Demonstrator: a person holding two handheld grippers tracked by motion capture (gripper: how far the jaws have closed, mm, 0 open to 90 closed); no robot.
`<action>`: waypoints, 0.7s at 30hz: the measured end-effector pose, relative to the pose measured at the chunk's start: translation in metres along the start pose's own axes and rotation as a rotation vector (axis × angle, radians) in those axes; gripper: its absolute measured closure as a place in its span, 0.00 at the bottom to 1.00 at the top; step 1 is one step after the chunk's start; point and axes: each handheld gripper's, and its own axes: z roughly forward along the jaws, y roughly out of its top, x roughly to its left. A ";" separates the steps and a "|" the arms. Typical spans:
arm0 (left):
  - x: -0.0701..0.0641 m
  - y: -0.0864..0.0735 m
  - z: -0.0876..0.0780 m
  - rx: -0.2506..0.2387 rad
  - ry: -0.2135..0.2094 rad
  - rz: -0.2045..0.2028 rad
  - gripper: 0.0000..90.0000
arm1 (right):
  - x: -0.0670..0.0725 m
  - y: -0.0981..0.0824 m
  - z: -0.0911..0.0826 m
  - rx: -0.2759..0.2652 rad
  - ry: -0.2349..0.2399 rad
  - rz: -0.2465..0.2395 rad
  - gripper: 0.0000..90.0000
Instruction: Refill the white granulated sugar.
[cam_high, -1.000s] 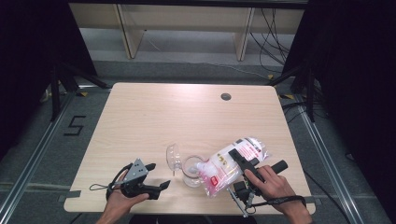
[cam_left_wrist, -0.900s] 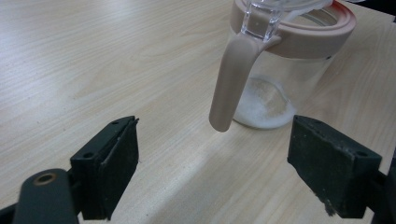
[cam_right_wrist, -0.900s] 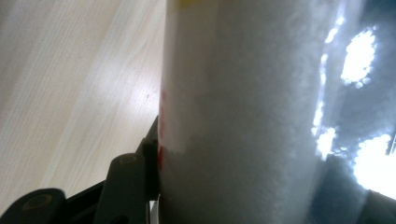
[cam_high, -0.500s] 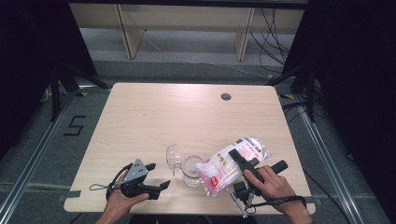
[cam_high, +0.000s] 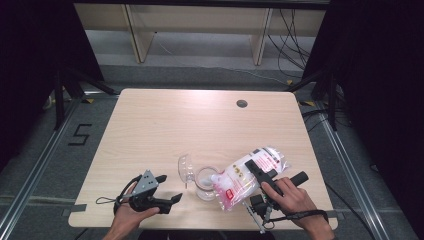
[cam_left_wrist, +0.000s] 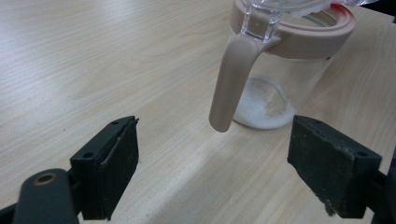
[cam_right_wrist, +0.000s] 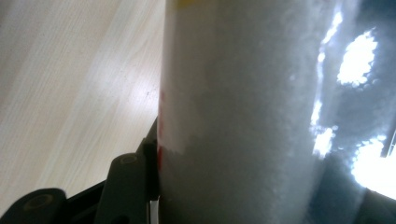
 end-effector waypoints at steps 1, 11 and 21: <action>0.000 0.000 0.000 0.000 0.001 0.000 0.18 | 0.000 0.000 0.000 -0.007 -0.011 0.001 0.58; 0.000 0.000 0.000 0.001 0.001 0.001 0.18 | -0.001 0.002 -0.001 0.002 -0.012 -0.016 0.58; 0.000 0.000 0.000 0.002 0.001 0.001 0.18 | -0.004 0.002 -0.003 0.009 -0.009 -0.027 0.58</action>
